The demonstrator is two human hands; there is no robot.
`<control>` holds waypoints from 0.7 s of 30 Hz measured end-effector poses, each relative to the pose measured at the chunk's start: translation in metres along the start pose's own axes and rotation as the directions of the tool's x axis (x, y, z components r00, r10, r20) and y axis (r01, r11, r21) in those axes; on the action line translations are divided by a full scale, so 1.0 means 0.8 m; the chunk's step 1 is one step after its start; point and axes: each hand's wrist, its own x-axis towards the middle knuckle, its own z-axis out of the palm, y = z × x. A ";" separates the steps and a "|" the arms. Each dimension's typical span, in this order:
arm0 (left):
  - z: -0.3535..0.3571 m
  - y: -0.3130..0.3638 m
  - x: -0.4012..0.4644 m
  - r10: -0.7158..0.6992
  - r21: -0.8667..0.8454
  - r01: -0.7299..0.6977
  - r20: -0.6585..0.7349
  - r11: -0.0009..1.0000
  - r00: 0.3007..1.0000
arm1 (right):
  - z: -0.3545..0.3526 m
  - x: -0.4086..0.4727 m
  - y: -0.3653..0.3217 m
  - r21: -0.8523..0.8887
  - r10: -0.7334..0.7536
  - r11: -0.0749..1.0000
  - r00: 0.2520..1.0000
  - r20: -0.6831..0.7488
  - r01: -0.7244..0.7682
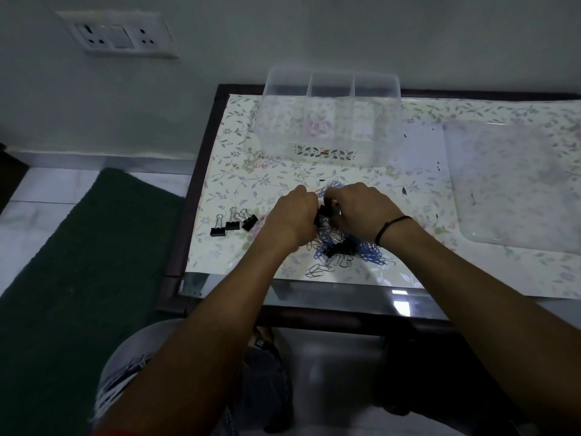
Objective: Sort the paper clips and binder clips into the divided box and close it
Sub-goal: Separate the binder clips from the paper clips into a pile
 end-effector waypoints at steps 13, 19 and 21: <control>-0.015 0.001 -0.001 -0.021 -0.068 0.021 0.014 0.997 1.000 | 0.007 0.005 0.004 -0.024 -0.059 0.998 0.998 0.016 0.059; -0.011 0.005 -0.004 -0.006 -0.017 0.006 -0.019 1.000 1.000 | 0.011 0.005 -0.002 -0.063 -0.082 0.995 0.997 -0.005 0.081; -0.011 0.004 -0.005 -0.009 -0.021 0.008 -0.013 1.000 1.000 | 0.009 0.007 -0.002 -0.044 -0.079 0.996 0.997 -0.016 0.078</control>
